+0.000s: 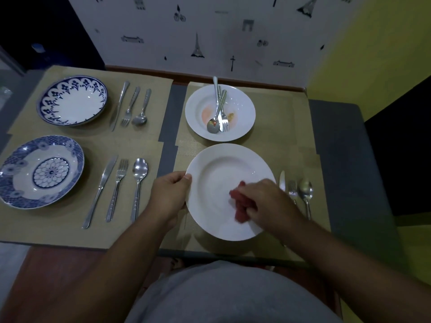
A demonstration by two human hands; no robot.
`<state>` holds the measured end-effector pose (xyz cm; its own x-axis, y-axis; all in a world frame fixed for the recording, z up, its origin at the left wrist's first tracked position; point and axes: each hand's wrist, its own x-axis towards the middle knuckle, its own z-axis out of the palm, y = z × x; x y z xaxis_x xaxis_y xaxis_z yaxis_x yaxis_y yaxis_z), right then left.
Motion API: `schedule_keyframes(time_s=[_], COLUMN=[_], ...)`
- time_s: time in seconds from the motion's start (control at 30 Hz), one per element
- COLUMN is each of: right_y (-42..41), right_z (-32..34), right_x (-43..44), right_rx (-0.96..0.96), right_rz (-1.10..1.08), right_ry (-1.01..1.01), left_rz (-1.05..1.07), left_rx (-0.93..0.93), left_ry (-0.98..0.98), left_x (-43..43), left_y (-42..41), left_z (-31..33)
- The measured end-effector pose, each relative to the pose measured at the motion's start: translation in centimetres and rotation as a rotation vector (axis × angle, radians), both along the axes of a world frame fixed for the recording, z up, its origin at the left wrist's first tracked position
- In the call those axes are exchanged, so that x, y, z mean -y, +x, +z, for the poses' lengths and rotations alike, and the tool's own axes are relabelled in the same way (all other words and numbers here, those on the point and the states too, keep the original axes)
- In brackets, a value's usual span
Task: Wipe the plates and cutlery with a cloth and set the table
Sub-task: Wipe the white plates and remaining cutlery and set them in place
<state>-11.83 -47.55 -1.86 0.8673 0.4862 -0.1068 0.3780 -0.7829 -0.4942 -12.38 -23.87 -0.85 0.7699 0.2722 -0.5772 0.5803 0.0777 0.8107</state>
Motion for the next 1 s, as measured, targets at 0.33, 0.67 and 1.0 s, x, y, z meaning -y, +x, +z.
schedule_keyframes(time_s=[0.33, 0.67, 1.0], right_y=[-0.6, -0.3, 1.5], right_z=[-1.2, -1.4, -1.5], right_x=[-2.9, -1.7, -0.6], right_rx=[-0.047, 0.016, -0.039], right_rz=[-0.036, -0.127, -0.079], right_ry=[0.203, 0.284, 0.410], left_rz=[-0.038, -0.073, -0.069], left_rx=[-0.078, -0.180, -0.119], left_ry=[0.069, 0.145, 0.324], left_x=[-1.0, -0.5, 0.2], left_y=[0.2, 1.0, 1.4], left_z=[-1.5, -2.6, -2.3])
